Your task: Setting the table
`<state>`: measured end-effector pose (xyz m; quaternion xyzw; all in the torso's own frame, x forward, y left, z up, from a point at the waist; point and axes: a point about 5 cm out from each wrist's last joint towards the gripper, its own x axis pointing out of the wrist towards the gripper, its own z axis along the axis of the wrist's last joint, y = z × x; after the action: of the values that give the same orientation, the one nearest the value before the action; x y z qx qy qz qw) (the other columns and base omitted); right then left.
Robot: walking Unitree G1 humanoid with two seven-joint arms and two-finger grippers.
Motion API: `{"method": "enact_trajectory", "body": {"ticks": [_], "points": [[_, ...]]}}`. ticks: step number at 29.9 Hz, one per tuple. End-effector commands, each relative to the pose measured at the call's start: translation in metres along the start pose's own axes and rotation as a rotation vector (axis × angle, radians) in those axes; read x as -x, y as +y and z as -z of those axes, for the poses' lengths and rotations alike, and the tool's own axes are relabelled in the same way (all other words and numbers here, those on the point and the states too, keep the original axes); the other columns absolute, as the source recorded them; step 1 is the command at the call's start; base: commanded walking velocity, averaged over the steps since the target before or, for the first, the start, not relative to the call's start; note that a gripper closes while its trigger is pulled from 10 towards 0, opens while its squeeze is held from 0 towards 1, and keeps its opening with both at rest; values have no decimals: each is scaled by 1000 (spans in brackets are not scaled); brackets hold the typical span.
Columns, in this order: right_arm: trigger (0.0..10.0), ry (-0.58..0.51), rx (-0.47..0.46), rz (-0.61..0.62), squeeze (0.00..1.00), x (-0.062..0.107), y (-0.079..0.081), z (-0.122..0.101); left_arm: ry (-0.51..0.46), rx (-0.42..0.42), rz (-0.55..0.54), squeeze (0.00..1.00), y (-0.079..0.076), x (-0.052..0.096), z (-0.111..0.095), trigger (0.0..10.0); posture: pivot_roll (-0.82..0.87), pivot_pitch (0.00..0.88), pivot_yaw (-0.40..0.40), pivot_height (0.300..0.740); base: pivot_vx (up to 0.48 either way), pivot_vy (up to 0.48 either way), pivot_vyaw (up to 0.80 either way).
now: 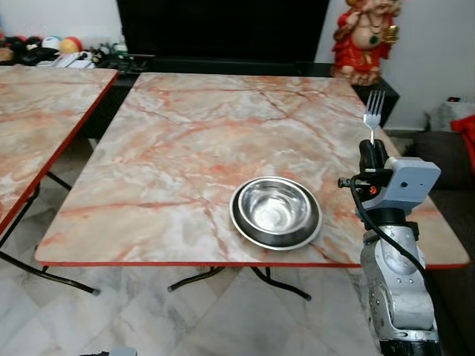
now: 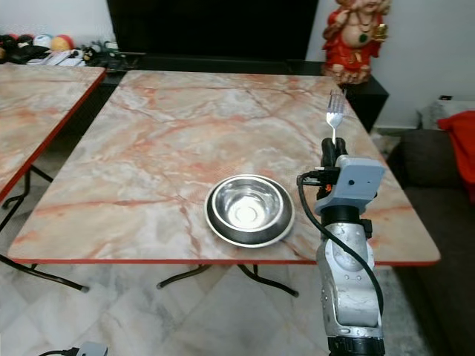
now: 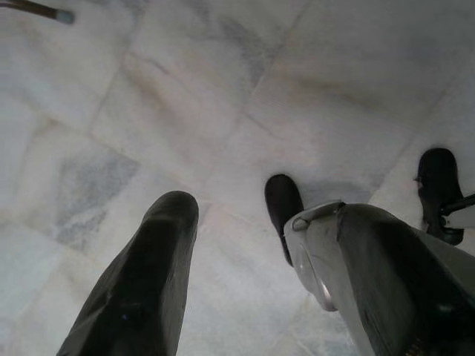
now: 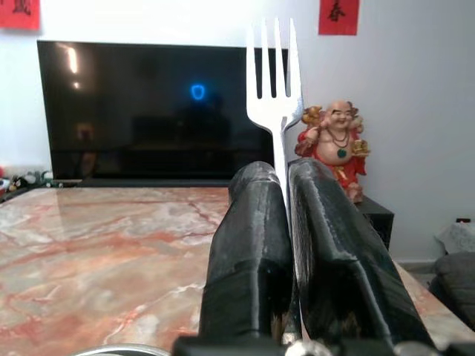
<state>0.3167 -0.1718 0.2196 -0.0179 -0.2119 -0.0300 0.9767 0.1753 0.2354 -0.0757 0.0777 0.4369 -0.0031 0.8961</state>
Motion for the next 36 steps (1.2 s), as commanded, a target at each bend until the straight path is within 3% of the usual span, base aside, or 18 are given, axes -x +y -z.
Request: {"method": "enact_trajectory", "body": {"ticks": [1, 6, 8, 10, 12, 16, 24, 29, 32, 34, 36], "points": [[10000, 43, 43, 26, 0, 2, -8, 6, 40, 14, -5, 0, 3, 2, 10, 10000, -64, 131, -8, 740, 0, 0, 0], [10000, 130, 96, 81, 0, 2, -29, 18, 39, 16, -2, 0, 3, 2, 9, 10000, -63, 132, -8, 740, 0, 0, 0], [10000, 232, 169, 90, 0, 2, -42, 30, 41, 14, 0, 0, 3, 2, 9, 10000, -70, 135, -7, 740, 0, 0, 0], [10000, 317, 154, 97, 0, 3, -51, 41, 43, 13, 2, 0, 2, 2, 9, 10000, -70, 135, -7, 740, 0, 0, 0], [10000, 345, 132, 93, 0, 3, -53, 45, 44, 12, 3, 0, 2, 2, 9, 10000, -71, 135, -6, 740, 0, 0, 0], [10000, 543, 123, -13, 0, 10, -52, 80, 45, 13, 10, 0, 1, 2, 9, 10000, -62, 138, 0, 740, 0, 0, 0], [10000, 605, 58, -32, 0, -1, -60, 89, 52, 16, 10, 0, 2, 2, 9, 10000, -62, 141, 4, 740, 0, 0, 0], [10000, 540, 31, -8, 0, -16, -69, 77, 53, 26, 13, 0, 2, 2, 11, 10000, -55, 143, 5, 740, 0, 0, 0], [10000, 326, 3, 14, 0, -32, -69, 46, 52, 29, 10, 0, 3, 3, 12, 10000, -57, 145, 7, 740, 0, 0, 0], [10000, 125, -36, 29, 0, -39, -65, 12, 33, 38, -6, 0, 5, 3, 11, 10000, -61, 145, 8, 740, 0, 0, 0], [10000, 88, -32, 23, 0, -37, -62, 6, 27, 37, -17, 0, 7, 4, 11, 10000, -64, 143, 7, 740, 0, 0, 0]]}}
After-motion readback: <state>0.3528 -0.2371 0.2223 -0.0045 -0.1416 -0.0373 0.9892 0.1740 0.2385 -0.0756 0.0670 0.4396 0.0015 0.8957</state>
